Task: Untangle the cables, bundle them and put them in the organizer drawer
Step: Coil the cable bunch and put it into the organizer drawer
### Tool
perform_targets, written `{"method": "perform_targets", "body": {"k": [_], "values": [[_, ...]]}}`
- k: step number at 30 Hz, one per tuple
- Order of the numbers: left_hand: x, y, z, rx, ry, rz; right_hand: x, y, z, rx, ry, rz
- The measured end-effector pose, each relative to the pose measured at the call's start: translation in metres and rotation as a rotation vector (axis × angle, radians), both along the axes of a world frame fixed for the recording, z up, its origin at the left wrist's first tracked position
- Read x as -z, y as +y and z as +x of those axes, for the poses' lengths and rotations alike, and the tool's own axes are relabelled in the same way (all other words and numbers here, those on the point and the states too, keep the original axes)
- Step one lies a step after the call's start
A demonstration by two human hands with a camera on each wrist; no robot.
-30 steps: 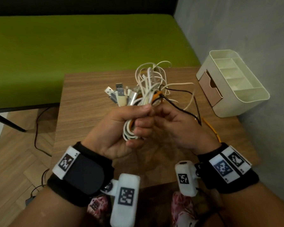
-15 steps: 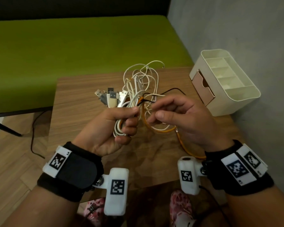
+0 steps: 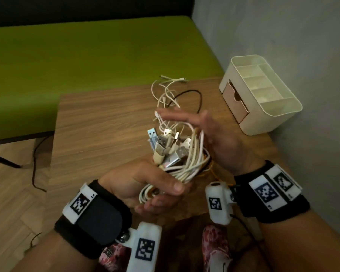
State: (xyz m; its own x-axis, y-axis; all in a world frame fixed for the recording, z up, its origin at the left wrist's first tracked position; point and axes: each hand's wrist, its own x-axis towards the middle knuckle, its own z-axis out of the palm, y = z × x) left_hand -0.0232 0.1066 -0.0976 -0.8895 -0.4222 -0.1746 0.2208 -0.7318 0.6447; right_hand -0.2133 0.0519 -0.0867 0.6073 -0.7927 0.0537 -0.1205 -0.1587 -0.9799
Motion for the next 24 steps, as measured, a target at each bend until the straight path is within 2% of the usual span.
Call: {"method": "perform_targets", "body": {"k": [4,7,11,16,21,24], "values": [[-0.002,0.0,0.006,-0.017,0.026,0.014,0.001,0.004,0.005,-0.055,0.024,0.216],[-0.003,-0.002,0.012,-0.057,0.037,0.008,0.002,0.006,0.006,-0.03,0.06,0.154],[-0.003,-0.002,0.01,-0.032,0.06,0.003,0.0,0.008,0.009,-0.05,-0.007,0.09],[-0.003,-0.004,0.003,0.024,0.061,-0.022,-0.003,0.011,0.01,-0.096,-0.038,0.216],[0.003,-0.007,0.011,-0.013,-0.011,-0.017,-0.006,0.007,0.005,-0.064,0.051,0.167],[0.004,-0.008,0.016,-0.034,0.005,0.028,-0.007,0.005,0.001,-0.073,0.085,0.155]]}}
